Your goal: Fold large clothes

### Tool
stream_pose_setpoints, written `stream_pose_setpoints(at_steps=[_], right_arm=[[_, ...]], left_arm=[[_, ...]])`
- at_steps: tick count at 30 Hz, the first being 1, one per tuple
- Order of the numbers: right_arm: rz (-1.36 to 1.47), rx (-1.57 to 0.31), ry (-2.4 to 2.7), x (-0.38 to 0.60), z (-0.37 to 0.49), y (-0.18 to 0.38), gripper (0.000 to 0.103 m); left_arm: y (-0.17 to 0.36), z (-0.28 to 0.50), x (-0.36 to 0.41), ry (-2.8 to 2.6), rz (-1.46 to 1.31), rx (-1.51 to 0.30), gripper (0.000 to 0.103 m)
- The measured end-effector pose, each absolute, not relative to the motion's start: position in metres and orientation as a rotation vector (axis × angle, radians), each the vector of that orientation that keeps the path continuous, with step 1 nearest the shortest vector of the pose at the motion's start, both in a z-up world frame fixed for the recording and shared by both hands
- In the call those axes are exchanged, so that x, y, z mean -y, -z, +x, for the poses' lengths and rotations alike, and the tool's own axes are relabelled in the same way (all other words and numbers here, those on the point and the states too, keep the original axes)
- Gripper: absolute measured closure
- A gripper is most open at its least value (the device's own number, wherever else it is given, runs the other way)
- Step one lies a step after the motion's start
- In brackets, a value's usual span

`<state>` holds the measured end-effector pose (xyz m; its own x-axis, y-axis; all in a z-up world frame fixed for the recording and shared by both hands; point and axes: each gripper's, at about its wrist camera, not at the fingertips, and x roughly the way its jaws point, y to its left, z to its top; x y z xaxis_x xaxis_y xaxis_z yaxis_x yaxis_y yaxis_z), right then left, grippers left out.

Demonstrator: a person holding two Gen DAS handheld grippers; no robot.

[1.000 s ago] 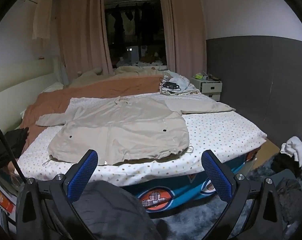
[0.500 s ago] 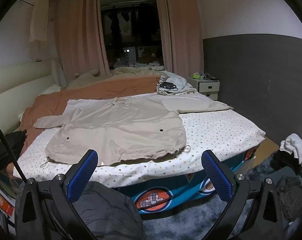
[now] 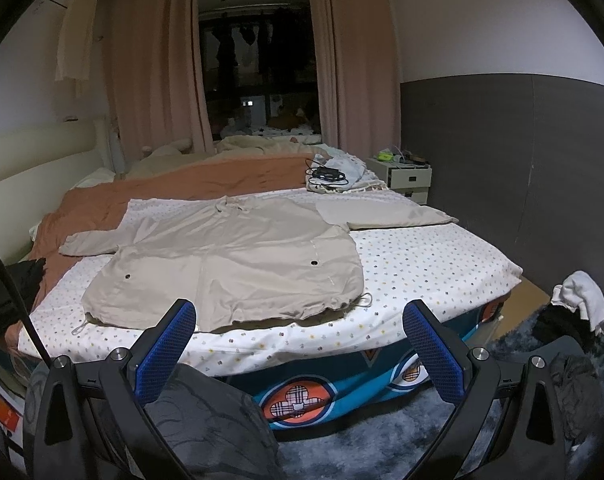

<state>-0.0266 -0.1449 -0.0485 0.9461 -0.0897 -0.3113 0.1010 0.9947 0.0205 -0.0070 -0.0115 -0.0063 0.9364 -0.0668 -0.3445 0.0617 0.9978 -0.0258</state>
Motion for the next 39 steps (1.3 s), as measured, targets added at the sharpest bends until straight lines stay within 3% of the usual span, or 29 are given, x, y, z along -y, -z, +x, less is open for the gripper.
stream_pose_setpoints(at_steps=[39], right_arm=[[0.03,-0.319,0.105,0.139,-0.022,0.06,0.0]], left_arm=[[0.01,-0.008,0.005,0.074,-0.02,-0.356,0.0]])
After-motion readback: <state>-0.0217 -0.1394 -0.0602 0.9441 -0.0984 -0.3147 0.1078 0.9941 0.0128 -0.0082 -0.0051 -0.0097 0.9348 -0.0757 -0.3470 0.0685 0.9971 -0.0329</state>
